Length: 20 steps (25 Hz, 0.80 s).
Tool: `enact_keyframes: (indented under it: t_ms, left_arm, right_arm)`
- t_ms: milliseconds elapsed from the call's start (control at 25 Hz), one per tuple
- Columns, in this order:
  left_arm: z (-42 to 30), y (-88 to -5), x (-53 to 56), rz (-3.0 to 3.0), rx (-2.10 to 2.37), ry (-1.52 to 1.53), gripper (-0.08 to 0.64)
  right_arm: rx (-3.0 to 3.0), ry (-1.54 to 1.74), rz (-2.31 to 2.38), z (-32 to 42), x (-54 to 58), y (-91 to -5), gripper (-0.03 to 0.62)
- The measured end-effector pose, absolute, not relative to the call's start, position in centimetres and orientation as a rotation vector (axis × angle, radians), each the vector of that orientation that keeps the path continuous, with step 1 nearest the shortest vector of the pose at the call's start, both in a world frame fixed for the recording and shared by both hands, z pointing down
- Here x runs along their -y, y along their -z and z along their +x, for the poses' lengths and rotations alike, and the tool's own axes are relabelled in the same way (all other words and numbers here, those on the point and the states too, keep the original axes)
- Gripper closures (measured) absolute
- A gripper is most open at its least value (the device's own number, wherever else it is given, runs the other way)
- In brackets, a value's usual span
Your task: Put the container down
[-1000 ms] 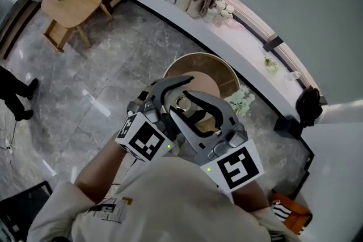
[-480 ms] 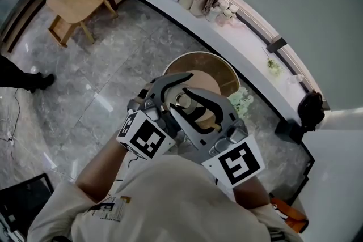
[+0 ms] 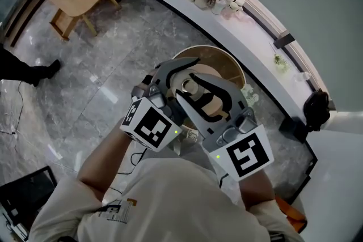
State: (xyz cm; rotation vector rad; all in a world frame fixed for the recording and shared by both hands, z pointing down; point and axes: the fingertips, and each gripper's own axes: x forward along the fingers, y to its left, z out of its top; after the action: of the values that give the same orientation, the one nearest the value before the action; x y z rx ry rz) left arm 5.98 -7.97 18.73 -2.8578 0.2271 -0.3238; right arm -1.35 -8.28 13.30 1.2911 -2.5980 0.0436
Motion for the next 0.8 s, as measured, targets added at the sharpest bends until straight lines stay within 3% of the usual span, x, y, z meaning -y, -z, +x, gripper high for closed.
enact_keyframes:
  t_ms: [800]
  left_arm:
    - [9.9,-30.3,19.1,-2.811,-0.259,0.322,0.21]
  right_arm:
    - [2.591,-0.022,1.227,2.7,18.8,-25.7,0.453]
